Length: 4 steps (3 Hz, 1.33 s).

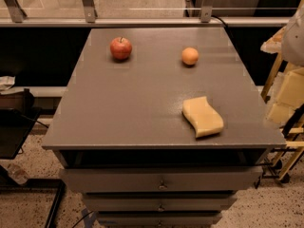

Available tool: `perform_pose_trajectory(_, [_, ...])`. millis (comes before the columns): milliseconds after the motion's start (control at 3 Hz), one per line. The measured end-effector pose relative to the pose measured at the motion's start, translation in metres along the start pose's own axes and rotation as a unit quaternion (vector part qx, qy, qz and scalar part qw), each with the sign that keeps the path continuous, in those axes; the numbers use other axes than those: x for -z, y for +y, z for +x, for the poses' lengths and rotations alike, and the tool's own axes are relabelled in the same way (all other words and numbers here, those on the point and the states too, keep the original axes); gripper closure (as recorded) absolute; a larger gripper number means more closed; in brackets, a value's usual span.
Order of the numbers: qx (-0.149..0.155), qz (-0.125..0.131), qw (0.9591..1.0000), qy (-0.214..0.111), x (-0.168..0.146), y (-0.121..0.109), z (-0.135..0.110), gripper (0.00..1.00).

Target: Move orange near sponge

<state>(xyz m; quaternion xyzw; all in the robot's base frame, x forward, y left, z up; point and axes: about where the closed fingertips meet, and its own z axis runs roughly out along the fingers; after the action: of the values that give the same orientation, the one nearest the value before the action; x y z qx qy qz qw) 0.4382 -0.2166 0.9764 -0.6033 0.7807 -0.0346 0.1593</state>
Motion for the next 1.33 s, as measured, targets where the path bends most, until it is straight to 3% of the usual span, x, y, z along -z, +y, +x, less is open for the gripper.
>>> perform_pose_trajectory(333, [0.0, 0.0, 1.0, 0.0, 0.0, 0.0, 0.0, 0.0])
perform_pose_trajectory(667, [-0.025, 0.006, 0.9992, -0.031, -0.006, -0.008, -0.002, 0.0])
perform_pose_trajectory(1000, [-0.074, 0.008, 0.9903, -0.117, -0.033, -0.046, -0.009, 0.0])
perform_pose_trajectory(1333, [-0.106, 0.008, 0.9754, -0.193, -0.068, -0.089, -0.025, 0.0])
